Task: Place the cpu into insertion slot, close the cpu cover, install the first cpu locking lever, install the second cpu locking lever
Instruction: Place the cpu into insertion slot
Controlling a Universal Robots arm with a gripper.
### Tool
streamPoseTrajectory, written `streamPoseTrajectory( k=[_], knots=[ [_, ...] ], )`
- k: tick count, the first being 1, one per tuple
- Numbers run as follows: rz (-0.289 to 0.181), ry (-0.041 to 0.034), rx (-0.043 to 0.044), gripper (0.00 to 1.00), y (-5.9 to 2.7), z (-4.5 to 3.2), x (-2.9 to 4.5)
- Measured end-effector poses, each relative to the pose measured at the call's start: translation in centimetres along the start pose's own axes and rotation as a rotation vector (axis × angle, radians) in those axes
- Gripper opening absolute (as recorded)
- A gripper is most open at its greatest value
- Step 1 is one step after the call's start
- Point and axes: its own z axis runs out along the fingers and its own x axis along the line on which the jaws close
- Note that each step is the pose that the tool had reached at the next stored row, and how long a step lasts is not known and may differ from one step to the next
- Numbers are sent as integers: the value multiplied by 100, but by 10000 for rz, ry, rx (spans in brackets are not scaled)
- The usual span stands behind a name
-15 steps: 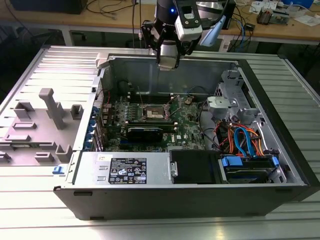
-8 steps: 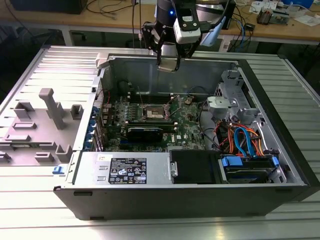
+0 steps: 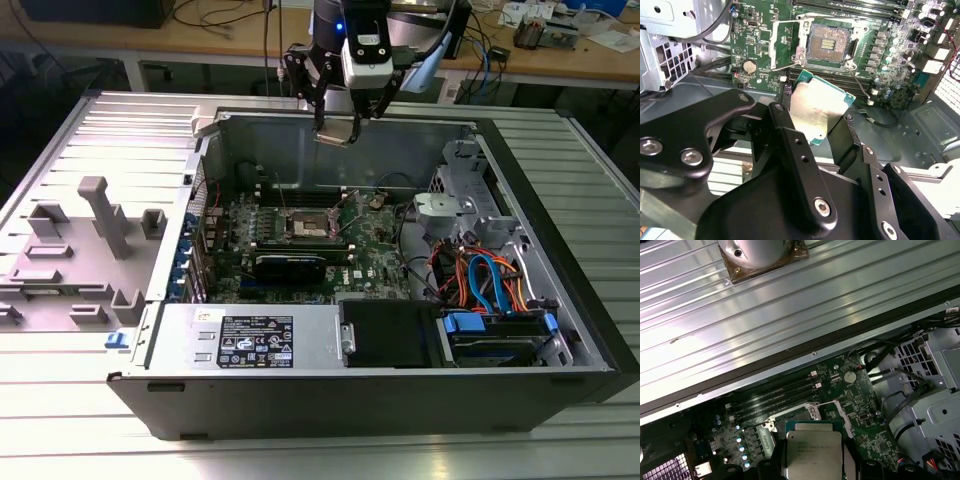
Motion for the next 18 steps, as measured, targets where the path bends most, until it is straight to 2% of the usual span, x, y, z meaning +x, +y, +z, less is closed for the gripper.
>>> streamPoseTrajectory(
  k=[12, 18],
  knots=[
    [16, -2, 1, 55, 0, 0, 0],
    [480, -43, -6, 55, -1, 2, 0]
  ],
)
